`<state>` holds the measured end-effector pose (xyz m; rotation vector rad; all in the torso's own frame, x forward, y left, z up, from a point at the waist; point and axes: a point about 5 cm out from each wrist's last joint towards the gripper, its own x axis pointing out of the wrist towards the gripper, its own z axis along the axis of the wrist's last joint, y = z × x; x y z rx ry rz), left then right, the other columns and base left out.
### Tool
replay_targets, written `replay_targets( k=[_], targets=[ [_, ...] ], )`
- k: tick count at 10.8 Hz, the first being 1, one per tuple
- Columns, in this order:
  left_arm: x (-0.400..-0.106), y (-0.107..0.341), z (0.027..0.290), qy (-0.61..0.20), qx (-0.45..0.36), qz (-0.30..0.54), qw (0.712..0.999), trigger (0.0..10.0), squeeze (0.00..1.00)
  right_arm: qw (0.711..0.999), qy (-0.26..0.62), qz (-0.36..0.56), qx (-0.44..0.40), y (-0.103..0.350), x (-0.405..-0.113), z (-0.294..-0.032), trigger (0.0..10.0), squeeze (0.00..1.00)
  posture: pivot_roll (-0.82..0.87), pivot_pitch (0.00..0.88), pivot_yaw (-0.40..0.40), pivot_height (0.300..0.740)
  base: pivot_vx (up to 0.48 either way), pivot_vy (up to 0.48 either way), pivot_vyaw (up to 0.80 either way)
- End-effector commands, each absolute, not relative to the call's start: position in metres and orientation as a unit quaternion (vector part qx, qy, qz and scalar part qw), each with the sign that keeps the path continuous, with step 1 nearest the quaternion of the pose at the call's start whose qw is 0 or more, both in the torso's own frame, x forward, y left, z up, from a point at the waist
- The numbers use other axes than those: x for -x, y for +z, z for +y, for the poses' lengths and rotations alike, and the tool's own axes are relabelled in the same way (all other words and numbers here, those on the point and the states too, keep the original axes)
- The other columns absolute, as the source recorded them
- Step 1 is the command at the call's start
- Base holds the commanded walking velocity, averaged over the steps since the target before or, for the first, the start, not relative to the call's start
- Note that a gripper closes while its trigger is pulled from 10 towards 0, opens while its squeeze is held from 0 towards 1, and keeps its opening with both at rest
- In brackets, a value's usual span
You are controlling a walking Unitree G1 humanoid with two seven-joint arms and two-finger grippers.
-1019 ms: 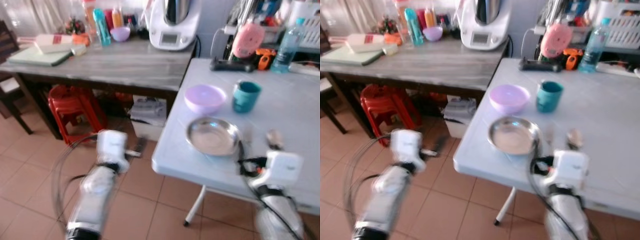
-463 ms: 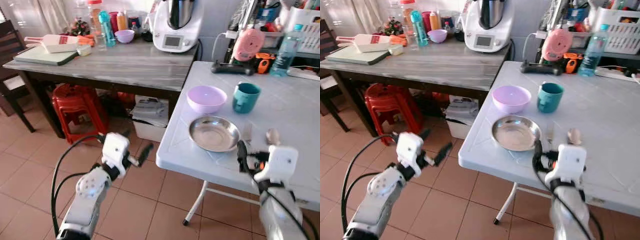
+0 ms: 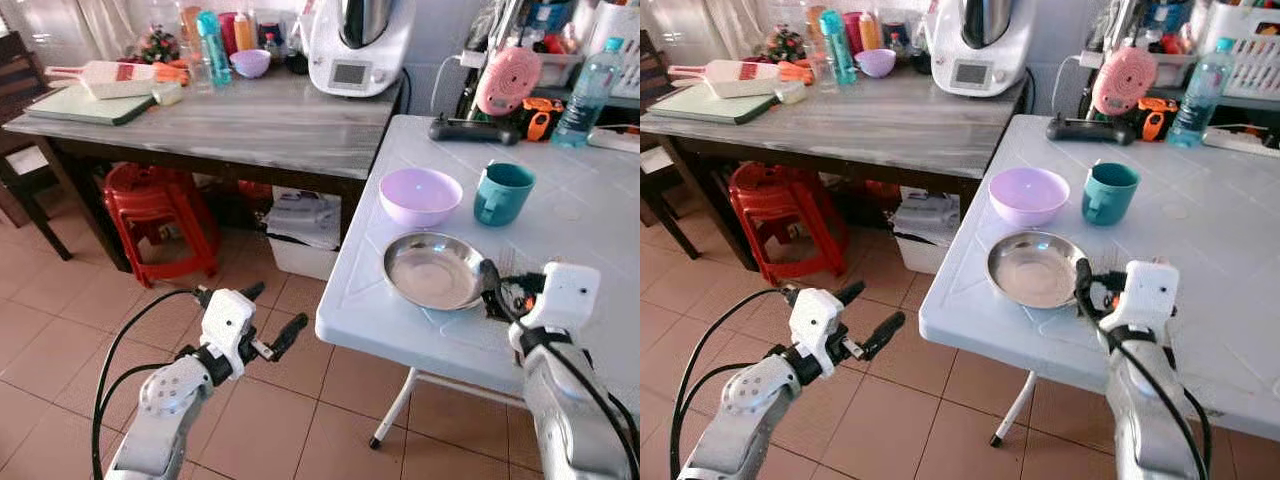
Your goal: Setting the table
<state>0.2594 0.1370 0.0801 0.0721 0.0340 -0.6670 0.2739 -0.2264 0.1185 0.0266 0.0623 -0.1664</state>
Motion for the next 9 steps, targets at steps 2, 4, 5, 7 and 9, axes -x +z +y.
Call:
replay_targets(
  k=[2,4,5,7,9],
  targets=[
    [-0.259,0.085,0.135,-0.335,-0.038,0.010,0.941,10.0,0.00,0.996,-0.066,0.038,-0.038,0.121,-0.286,-0.224,10.0,0.00,0.00,0.021,0.063,0.740,0.000,0.000,0.00],
    [-0.258,0.086,0.135,-0.340,-0.034,0.012,0.940,10.0,0.00,0.996,-0.046,0.054,-0.047,0.117,-0.294,-0.215,10.0,0.00,0.01,0.043,0.060,0.740,0.000,0.000,0.00],
    [-0.256,0.085,0.136,-0.339,-0.029,0.015,0.940,10.0,0.00,0.996,-0.041,0.057,-0.050,0.116,-0.295,-0.212,10.0,0.00,0.01,0.046,0.060,0.740,0.000,0.000,0.00],
    [-0.253,0.083,0.137,-0.340,-0.001,0.021,0.940,10.0,0.00,0.995,-0.042,0.068,-0.062,0.110,-0.293,-0.209,10.0,0.00,0.02,0.049,0.061,0.740,0.000,0.000,0.00],
    [-0.254,0.085,0.136,-0.345,0.011,0.017,0.938,10.0,0.00,0.994,-0.032,0.080,-0.074,0.104,-0.294,-0.205,10.0,0.00,0.01,0.046,0.065,0.740,0.000,0.000,0.00]
  ],
)
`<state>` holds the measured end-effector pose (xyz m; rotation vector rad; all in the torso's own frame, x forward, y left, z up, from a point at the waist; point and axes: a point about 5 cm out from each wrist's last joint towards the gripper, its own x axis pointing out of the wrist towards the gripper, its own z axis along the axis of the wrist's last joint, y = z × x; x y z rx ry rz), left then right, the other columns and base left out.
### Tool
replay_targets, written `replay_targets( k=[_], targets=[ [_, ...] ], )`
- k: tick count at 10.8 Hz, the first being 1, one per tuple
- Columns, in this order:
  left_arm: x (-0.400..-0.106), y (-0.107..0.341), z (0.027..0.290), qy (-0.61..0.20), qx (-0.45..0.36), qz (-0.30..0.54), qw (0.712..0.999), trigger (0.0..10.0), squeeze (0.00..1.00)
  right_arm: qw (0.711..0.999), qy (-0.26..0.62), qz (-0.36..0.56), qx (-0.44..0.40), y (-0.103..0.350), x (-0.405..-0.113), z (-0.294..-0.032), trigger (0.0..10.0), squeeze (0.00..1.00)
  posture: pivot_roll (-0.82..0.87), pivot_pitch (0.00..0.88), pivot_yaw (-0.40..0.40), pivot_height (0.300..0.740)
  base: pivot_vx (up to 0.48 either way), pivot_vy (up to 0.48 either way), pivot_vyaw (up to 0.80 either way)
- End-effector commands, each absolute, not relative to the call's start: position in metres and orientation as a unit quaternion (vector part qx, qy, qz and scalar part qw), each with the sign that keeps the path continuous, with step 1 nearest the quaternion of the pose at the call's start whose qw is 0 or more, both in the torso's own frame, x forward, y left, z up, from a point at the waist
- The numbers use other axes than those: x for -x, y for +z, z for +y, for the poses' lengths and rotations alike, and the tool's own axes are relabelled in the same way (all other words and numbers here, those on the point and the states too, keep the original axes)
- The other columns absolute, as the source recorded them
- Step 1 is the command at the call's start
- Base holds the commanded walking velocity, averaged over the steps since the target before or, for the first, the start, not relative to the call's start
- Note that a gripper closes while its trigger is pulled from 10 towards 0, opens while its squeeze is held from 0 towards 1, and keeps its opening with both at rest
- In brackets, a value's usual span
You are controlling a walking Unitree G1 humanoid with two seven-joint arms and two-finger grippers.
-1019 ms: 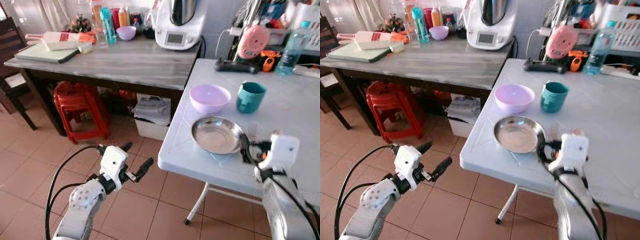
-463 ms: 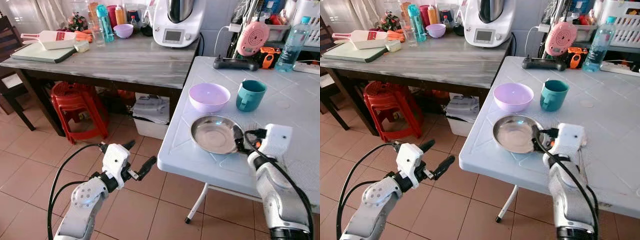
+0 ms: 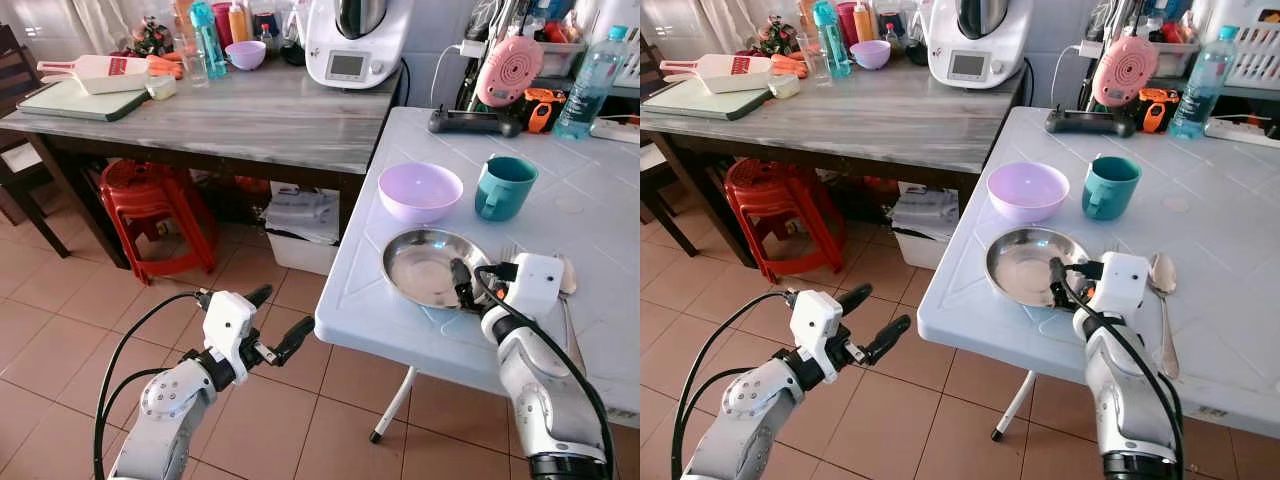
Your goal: Setting the table
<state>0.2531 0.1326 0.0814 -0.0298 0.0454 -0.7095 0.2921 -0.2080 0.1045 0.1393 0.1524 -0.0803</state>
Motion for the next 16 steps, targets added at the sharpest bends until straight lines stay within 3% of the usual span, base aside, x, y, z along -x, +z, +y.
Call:
replay_targets(
  k=[1,5,6,16],
  targets=[
    [-0.255,0.087,0.135,-0.349,0.016,0.016,0.937,10.0,0.00,0.993,-0.027,0.084,-0.078,0.103,-0.295,-0.201,10.0,0.00,0.02,0.045,0.066,0.740,0.000,0.000,0.00],
    [-0.253,0.092,0.132,-0.362,0.024,0.016,0.932,10.0,0.00,0.990,-0.005,0.104,-0.091,0.092,-0.299,-0.186,10.0,0.00,0.02,0.045,0.071,0.740,0.000,0.000,0.00],
    [-0.255,0.095,0.129,-0.363,0.031,0.011,0.931,10.0,0.00,0.988,0.002,0.115,-0.099,0.088,-0.301,-0.184,0.0,0.00,0.03,0.043,0.071,0.740,0.000,0.000,0.00],
    [-0.255,0.096,0.132,-0.383,0.034,0.017,0.923,10.0,0.00,0.976,-0.038,0.123,-0.177,0.085,-0.308,-0.176,0.0,0.00,0.06,0.017,0.088,0.740,0.000,0.000,0.00]
  ],
)
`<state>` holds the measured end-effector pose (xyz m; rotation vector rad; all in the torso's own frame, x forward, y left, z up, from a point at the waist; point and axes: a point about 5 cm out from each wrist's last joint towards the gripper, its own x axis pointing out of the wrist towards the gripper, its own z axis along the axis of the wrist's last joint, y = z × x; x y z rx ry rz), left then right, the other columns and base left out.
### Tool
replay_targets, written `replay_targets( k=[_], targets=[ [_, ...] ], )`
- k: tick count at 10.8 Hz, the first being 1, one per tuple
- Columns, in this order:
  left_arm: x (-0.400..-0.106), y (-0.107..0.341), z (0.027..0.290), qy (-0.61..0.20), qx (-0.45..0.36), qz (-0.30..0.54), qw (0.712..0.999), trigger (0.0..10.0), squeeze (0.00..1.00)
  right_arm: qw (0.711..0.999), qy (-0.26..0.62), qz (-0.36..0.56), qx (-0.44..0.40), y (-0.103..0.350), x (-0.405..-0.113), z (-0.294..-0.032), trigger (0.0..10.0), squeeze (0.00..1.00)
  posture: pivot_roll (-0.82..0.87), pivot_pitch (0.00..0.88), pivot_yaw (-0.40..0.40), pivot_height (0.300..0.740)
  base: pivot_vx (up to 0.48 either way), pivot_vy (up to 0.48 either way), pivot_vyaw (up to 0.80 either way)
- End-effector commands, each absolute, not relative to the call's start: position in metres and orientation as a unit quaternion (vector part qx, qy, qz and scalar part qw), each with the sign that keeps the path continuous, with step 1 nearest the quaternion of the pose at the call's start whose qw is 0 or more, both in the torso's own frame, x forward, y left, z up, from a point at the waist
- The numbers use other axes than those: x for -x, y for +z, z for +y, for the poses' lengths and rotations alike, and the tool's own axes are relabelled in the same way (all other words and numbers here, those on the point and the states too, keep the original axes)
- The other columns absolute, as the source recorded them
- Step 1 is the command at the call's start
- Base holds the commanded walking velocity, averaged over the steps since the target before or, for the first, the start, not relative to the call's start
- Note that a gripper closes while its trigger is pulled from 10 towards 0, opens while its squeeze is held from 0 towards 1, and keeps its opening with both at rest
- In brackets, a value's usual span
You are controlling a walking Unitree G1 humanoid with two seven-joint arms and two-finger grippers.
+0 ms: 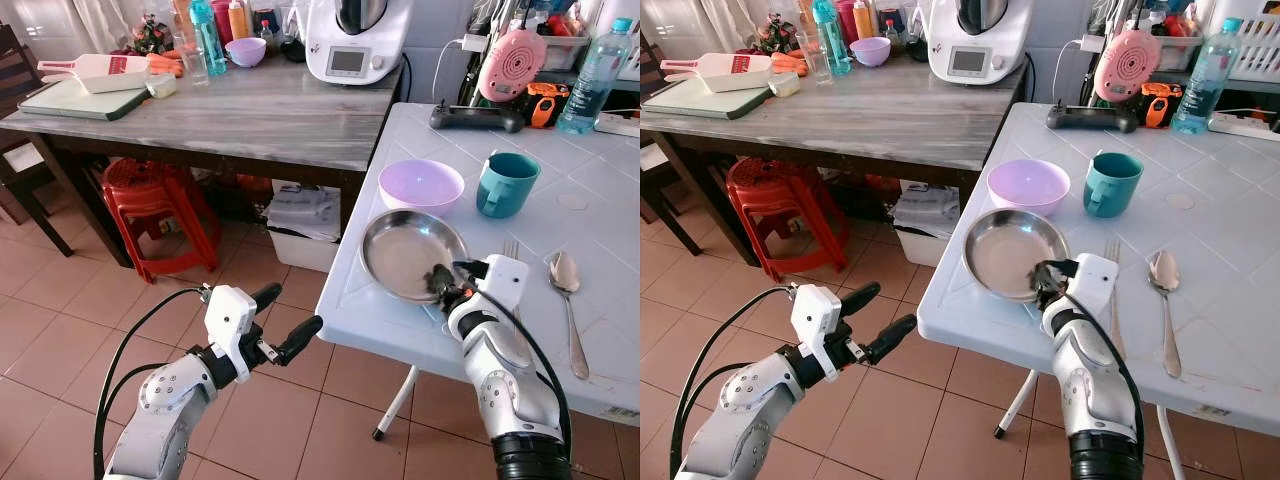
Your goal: Setting the table
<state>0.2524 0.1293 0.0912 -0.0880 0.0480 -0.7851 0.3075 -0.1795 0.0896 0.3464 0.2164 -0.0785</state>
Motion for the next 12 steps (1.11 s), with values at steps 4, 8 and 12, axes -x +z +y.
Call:
replay_targets(
  k=[4,8,12],
  targets=[
    [-0.261,0.101,0.132,-0.365,-0.004,-0.029,0.931,10.0,0.00,0.966,-0.050,0.134,-0.215,0.088,-0.310,-0.174,0.0,0.00,0.05,0.011,0.086,0.740,0.000,0.000,0.00],
    [-0.260,0.102,0.126,-0.404,0.003,-0.036,0.914,10.0,0.00,0.961,-0.058,0.145,-0.229,0.087,-0.310,-0.174,0.0,0.00,0.04,0.006,0.080,0.740,0.000,0.000,0.00],
    [-0.264,0.101,0.135,-0.441,-0.024,-0.031,0.896,10.0,0.00,0.955,-0.065,0.150,-0.246,0.089,-0.312,-0.175,0.0,0.00,0.02,0.000,0.074,0.740,0.000,0.000,0.00]
  ],
)
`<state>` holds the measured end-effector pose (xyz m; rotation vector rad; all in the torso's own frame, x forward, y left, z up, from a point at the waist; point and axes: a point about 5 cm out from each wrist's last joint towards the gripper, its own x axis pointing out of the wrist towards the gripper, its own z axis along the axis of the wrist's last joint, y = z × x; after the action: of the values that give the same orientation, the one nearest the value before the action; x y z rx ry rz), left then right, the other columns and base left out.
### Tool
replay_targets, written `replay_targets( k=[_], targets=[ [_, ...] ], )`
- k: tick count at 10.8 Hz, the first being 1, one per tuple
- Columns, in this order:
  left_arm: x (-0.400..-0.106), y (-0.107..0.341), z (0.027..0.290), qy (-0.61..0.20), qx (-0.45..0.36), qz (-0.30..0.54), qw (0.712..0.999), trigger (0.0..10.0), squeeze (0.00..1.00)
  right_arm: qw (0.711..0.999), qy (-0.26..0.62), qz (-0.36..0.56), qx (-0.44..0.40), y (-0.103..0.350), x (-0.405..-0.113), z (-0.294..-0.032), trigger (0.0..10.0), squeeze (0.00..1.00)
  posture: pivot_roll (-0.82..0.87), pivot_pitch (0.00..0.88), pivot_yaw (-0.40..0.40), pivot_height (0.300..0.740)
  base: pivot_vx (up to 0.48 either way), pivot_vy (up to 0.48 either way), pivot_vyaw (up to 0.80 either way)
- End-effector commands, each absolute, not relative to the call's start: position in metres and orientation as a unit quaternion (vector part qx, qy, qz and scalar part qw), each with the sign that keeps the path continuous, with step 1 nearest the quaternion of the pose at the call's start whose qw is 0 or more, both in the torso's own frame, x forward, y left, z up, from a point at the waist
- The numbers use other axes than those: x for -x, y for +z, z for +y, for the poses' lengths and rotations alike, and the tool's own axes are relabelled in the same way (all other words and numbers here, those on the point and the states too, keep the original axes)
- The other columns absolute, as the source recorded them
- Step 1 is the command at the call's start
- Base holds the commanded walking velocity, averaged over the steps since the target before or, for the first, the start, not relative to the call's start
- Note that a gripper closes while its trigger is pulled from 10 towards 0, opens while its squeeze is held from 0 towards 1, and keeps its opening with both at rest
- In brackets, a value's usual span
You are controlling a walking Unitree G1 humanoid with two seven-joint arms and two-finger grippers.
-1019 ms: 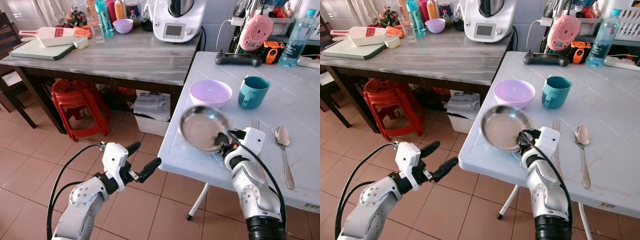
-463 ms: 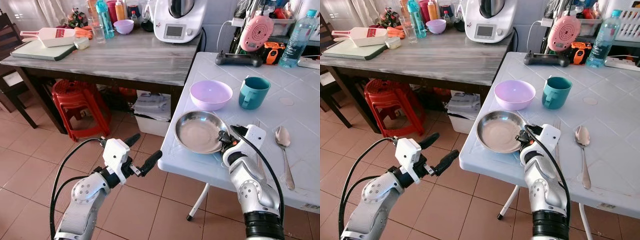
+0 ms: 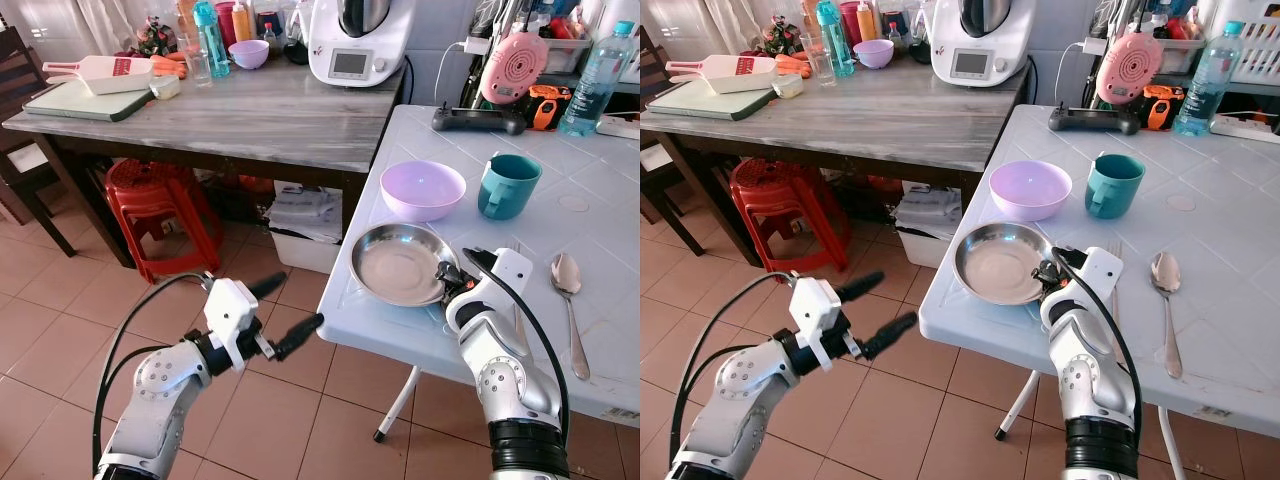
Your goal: Setting the table
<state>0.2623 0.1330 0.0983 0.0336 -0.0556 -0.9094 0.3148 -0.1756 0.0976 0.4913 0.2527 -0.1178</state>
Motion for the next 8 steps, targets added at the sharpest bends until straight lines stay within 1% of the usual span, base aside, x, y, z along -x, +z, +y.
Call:
replay_targets(
  k=[1,2,3,4,5,6,7,8],
  targets=[
    [-0.265,0.101,0.135,-0.443,-0.025,-0.031,0.896,10.0,0.00,0.953,-0.067,0.152,-0.252,0.089,-0.312,-0.174,0.0,0.00,0.02,0.000,0.074,0.740,0.000,0.000,0.00],
    [-0.273,0.106,0.137,-0.396,-0.042,-0.042,0.916,10.0,0.00,0.951,-0.069,0.153,-0.259,0.090,-0.310,-0.174,0.0,0.00,0.02,0.000,0.072,0.740,0.000,0.000,0.00],
    [-0.282,0.102,0.140,-0.338,-0.018,-0.015,0.941,10.0,0.00,0.952,-0.065,0.147,-0.261,0.094,-0.309,-0.171,0.0,0.00,0.02,0.000,0.070,0.740,0.000,0.000,0.00],
    [-0.295,0.096,0.146,-0.257,-0.010,0.003,0.966,10.0,0.00,0.961,-0.063,0.124,-0.238,0.106,-0.306,-0.168,10.0,0.00,0.01,0.000,0.065,0.740,0.000,0.000,0.00],
    [-0.300,0.094,0.150,-0.210,0.015,0.011,0.978,10.0,0.00,0.975,-0.037,0.090,-0.201,0.117,-0.301,-0.163,10.0,0.00,0.01,0.000,0.061,0.740,0.000,0.000,0.00],
    [-0.303,0.093,0.152,-0.187,0.022,0.010,0.982,10.0,0.00,0.980,-0.025,0.073,-0.183,0.122,-0.295,-0.159,10.0,0.00,0.00,0.000,0.054,0.740,0.000,0.000,0.00],
    [-0.306,0.090,0.149,-0.180,0.041,0.015,0.983,10.0,0.00,0.988,-0.017,0.045,-0.147,0.128,-0.287,-0.157,10.0,0.00,0.00,0.000,0.051,0.740,0.000,0.000,0.00],
    [-0.308,0.090,0.147,-0.179,0.043,0.015,0.983,10.0,0.00,0.990,-0.021,0.033,-0.139,0.131,-0.285,-0.158,10.0,0.00,-0.01,0.000,0.052,0.740,0.000,0.000,0.00]
  ],
)
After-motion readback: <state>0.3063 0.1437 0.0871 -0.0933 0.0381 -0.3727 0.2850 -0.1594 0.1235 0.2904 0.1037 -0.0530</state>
